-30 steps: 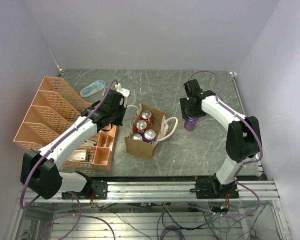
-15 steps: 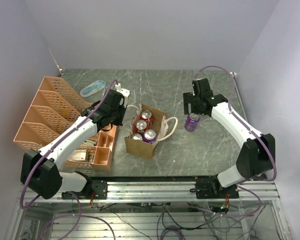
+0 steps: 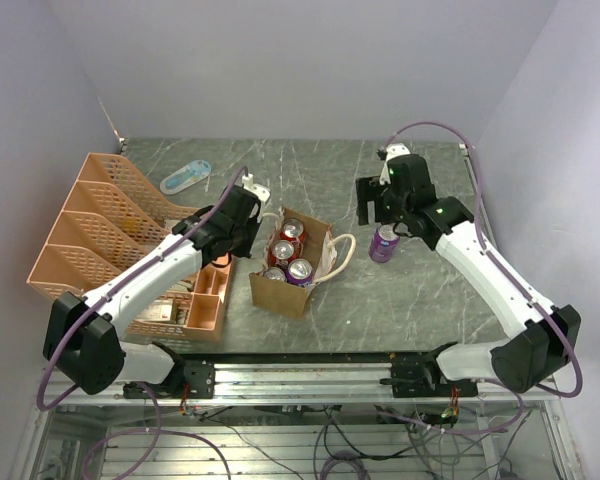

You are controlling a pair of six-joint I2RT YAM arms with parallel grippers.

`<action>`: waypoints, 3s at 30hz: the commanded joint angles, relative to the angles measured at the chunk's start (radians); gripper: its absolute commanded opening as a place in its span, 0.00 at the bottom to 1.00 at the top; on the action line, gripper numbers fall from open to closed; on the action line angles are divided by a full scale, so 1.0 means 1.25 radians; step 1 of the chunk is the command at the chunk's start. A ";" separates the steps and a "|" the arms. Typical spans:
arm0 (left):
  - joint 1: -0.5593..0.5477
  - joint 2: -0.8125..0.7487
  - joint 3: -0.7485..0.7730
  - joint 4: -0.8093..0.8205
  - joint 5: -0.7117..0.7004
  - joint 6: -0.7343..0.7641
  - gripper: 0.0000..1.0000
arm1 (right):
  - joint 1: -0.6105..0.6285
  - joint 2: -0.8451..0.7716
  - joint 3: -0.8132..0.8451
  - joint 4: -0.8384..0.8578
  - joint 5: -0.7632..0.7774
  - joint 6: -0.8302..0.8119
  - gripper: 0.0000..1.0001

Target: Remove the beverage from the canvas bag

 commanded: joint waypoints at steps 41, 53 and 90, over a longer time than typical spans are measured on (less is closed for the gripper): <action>-0.009 0.001 0.007 -0.018 -0.045 0.001 0.07 | 0.331 0.436 0.234 0.014 0.186 0.568 0.73; -0.008 -0.008 0.007 -0.016 -0.040 0.004 0.07 | 0.330 0.615 0.428 -0.207 0.322 0.690 0.76; 0.002 0.010 0.011 -0.029 -0.087 -0.018 0.07 | 0.284 0.489 0.339 -0.067 0.168 0.591 0.09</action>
